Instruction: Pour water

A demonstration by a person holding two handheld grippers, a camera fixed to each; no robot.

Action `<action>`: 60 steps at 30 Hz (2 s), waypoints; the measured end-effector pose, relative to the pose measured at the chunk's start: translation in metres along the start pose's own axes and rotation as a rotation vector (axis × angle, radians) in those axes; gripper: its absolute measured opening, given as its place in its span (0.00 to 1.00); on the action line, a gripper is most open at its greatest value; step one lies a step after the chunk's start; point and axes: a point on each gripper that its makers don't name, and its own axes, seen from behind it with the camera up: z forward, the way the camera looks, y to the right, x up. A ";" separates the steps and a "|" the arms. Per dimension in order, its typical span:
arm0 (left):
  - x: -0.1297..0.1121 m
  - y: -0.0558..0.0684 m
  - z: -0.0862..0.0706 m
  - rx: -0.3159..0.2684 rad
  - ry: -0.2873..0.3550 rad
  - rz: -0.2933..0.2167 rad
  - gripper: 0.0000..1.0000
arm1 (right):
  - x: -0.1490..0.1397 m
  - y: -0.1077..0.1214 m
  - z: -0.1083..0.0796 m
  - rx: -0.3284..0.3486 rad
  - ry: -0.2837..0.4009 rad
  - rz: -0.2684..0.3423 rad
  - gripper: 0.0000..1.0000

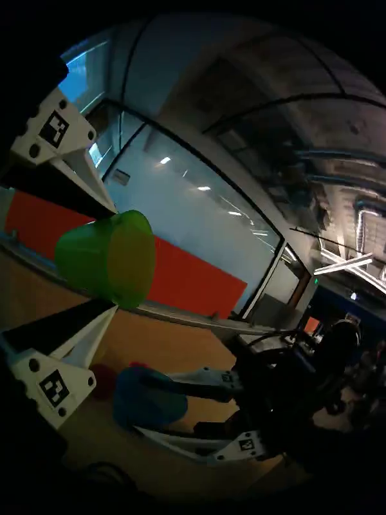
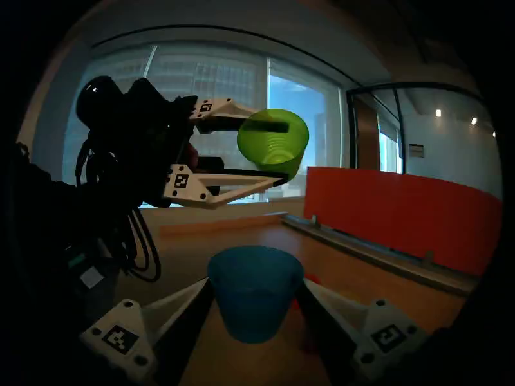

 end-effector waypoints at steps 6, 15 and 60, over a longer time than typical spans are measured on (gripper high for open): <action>-0.008 -0.001 -0.003 -0.010 0.005 -0.206 0.82 | 0.001 0.003 -0.005 -0.012 -0.005 -0.008 0.89; -0.013 0.000 -0.001 -0.030 0.031 -0.461 0.82 | 0.002 0.007 -0.010 -0.028 -0.003 -0.007 0.89; -0.084 0.085 0.006 -0.282 -0.145 -0.867 0.84 | -0.042 0.053 -0.041 -0.093 -0.169 -0.002 0.89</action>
